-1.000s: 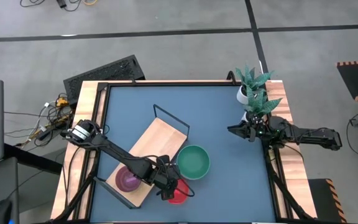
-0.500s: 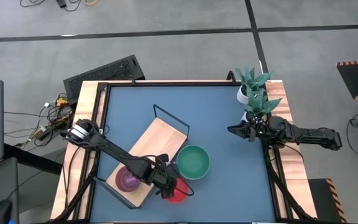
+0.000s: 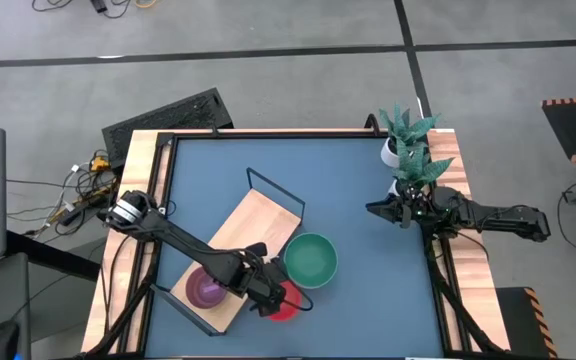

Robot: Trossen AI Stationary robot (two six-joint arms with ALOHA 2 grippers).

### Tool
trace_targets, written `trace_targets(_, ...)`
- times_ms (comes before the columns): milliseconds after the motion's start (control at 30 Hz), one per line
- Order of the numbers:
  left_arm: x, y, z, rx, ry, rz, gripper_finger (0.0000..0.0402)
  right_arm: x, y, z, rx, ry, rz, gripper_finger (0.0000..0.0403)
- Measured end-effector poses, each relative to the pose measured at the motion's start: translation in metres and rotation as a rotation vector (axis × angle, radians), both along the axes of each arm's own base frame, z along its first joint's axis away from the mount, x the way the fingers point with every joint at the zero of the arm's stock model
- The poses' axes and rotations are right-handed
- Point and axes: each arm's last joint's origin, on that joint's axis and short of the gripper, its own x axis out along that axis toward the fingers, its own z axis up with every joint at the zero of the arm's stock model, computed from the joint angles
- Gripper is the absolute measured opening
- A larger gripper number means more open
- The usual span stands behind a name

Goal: Place and stack bowls onto a shelf
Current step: Stack the orange bowl on top of the violet bowl on the shelf

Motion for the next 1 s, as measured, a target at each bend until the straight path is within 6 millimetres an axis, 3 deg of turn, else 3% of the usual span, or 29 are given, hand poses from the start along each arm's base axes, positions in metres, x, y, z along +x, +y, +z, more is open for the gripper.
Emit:
trace_targets(400,-0.007,0.004,0.025,-0.081,-0.037,-0.013,0.0000,0.000,0.000,0.000,0.000,-0.001,0.000,0.0189)
trace_targets(733,-0.011,0.006,0.055,-0.159,-0.179,0.005,0.0000,0.000,0.000,0.000,0.000,-0.001,0.000,0.0189)
trace_targets(900,-0.013,0.005,0.041,-0.262,-0.127,-0.011,0.0000,0.000,0.000,0.000,0.000,-0.001,0.000,0.0189)
trace_targets(1000,-0.007,0.001,0.046,-0.351,-0.206,-0.031,0.0000,0.000,0.000,0.000,0.001,-0.001,0.001,0.0189)
